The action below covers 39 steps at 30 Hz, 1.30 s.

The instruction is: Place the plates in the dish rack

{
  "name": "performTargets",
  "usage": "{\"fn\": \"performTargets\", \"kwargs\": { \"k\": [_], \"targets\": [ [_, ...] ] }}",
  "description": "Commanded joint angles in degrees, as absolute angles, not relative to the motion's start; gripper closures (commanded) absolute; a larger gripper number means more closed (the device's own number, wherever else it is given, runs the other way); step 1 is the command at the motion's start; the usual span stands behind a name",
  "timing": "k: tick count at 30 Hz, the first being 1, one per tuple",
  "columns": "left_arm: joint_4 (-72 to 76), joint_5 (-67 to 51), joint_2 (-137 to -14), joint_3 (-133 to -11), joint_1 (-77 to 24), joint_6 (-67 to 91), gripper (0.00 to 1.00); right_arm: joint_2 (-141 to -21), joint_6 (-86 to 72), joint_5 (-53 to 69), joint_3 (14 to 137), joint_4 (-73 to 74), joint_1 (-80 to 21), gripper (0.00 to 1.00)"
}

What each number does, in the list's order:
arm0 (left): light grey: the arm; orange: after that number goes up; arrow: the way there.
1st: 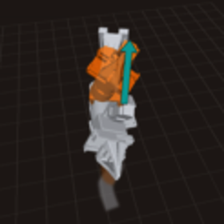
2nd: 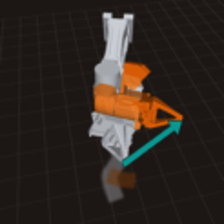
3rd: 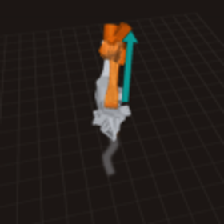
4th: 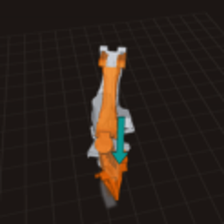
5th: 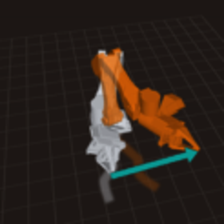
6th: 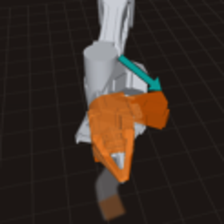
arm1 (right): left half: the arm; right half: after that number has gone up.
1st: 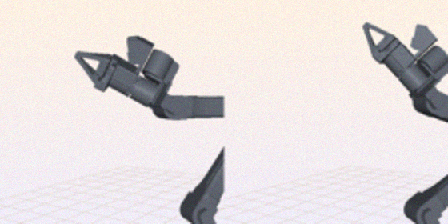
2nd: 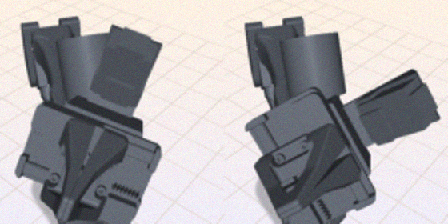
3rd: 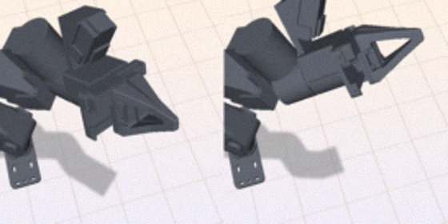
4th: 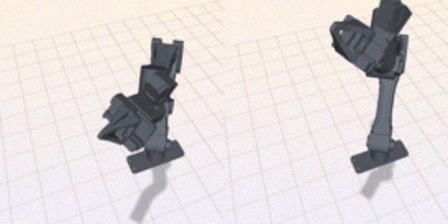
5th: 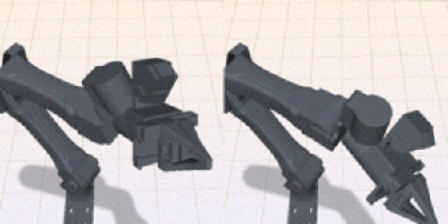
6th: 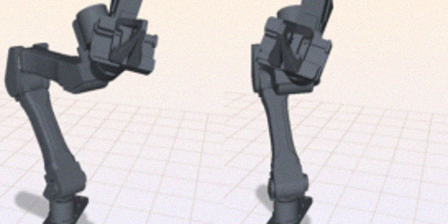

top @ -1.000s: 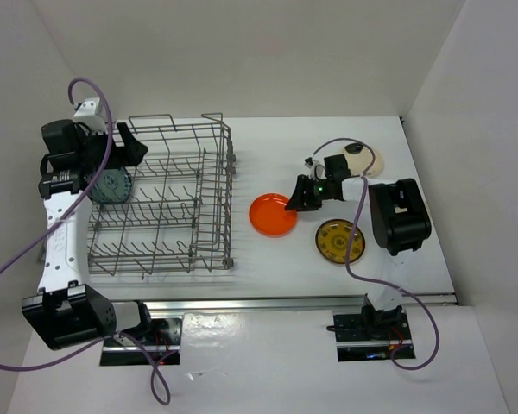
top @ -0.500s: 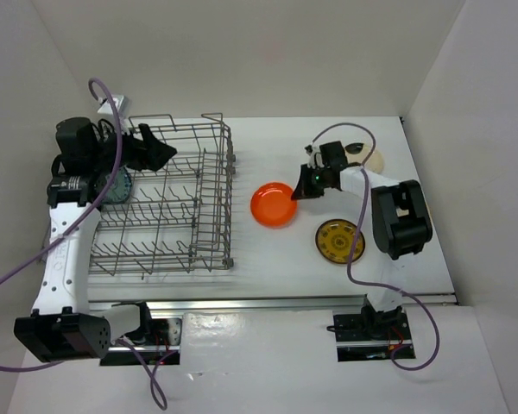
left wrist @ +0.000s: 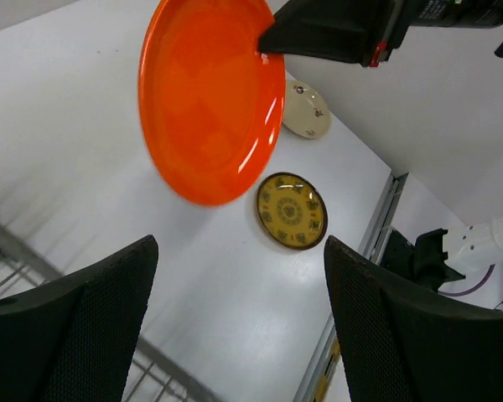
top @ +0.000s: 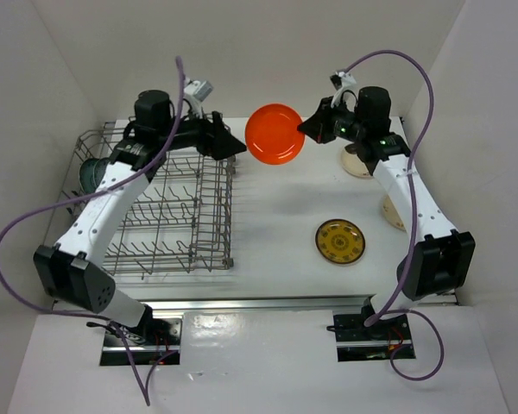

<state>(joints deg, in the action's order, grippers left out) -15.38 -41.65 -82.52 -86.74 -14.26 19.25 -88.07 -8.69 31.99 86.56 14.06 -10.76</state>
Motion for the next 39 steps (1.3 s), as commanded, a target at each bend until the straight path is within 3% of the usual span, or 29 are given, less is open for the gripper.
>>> {"fn": "performTargets", "kwargs": {
  "k": [1,7,9,18,22,29,33,35,37,38,39],
  "targets": [
    [-16.3,-40.2,-87.5,-93.2,-17.7,17.3,0.14,-87.0,-7.9,36.2,87.6,12.8,-12.2,1.0],
    [-18.9,-29.8,-92.5,-98.0,-22.0,15.6,0.19,-84.1,-7.9,36.7,87.6,12.2,-14.5,1.0],
    [-18.9,-29.2,-93.1,-98.5,-22.0,15.6,0.25,-82.6,-7.9,36.7,87.1,12.2,-14.5,1.0],
    [-21.4,-30.6,-91.1,-99.6,-22.0,14.9,0.25,-80.6,-6.8,30.1,85.0,14.0,-15.0,1.0],
    [-20.7,-25.7,-86.4,-95.8,-22.0,12.9,0.25,-81.3,-6.2,28.5,85.6,14.7,-15.0,1.0],
    [-22.7,-22.9,-85.6,-94.3,-21.4,10.3,0.25,-80.6,-6.2,33.3,85.0,13.4,-15.0,1.0],
    [-22.7,-29.1,-89.7,-95.0,-20.9,10.3,0.26,-78.6,-6.2,39.1,83.6,10.7,-15.0,1.0],
    [-23.3,-30.8,-92.5,-96.8,-20.9,10.3,0.29,-78.0,-6.2,40.7,83.6,10.0,-15.0,1.0],
    [-24.8,-31.9,-94.1,-98.5,-20.9,10.3,0.42,-77.5,-6.2,41.3,83.1,10.0,-15.0,1.0],
    [-25.5,-31.9,-94.7,-98.5,-20.9,10.3,0.5,-76.9,-6.2,41.3,83.1,10.0,-15.0,1.0],
    [-25.5,-32.6,-95.3,-99.1,-20.9,10.3,0.69,-76.9,-6.2,41.3,83.1,10.0,-15.0,1.0]
  ]
}}
